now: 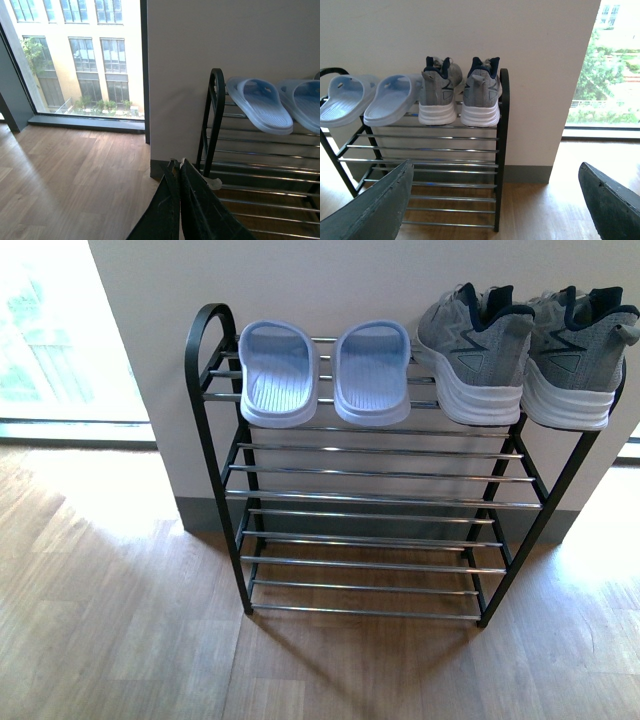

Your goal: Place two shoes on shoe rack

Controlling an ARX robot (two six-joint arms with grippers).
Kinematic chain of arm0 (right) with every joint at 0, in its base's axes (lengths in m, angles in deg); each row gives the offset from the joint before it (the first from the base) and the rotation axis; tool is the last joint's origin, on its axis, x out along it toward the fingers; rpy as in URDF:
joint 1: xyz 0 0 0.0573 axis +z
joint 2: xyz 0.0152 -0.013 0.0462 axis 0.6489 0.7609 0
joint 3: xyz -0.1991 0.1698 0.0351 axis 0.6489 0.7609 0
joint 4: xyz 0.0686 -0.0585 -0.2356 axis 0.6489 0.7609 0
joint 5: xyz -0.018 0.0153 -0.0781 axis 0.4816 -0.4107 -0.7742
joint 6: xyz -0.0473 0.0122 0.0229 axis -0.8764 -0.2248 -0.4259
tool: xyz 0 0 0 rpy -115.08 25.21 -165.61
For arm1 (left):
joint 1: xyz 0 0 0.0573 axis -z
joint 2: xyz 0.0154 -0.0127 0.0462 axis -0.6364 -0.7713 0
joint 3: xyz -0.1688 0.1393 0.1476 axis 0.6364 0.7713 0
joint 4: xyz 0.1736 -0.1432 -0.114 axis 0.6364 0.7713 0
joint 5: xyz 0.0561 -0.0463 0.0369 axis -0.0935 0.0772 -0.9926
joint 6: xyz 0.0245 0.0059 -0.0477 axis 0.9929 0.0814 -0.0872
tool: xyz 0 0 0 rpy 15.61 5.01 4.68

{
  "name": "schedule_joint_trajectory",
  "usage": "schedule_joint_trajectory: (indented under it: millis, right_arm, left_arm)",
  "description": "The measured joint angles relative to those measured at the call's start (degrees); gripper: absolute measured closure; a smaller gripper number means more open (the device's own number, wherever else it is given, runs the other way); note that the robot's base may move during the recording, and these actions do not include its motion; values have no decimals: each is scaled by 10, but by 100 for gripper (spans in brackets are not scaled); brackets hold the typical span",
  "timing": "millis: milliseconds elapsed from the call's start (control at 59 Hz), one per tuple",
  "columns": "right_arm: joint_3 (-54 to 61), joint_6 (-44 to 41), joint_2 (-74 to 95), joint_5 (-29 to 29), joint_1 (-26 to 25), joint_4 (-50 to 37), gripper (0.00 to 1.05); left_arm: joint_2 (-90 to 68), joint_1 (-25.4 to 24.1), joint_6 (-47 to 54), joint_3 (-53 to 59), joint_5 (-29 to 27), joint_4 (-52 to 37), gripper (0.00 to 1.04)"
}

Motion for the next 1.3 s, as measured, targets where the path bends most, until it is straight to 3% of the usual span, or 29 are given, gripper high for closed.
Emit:
schedule_joint_trajectory:
  millis: [424, 542, 830, 1152, 1304]
  right_arm:
    - [0, 0, 0, 0, 0, 0, 9]
    - [0, 0, 0, 0, 0, 0, 9]
    - [0, 0, 0, 0, 0, 0, 9]
    - [0, 0, 0, 0, 0, 0, 9]
    - [0, 0, 0, 0, 0, 0, 9]
  left_arm:
    - [64, 0, 0, 0, 0, 64, 103]
    - [144, 0, 0, 0, 0, 159, 103]
    - [155, 0, 0, 0, 0, 165, 103]
    - [155, 0, 0, 0, 0, 165, 49]
    - [155, 0, 0, 0, 0, 165, 10]
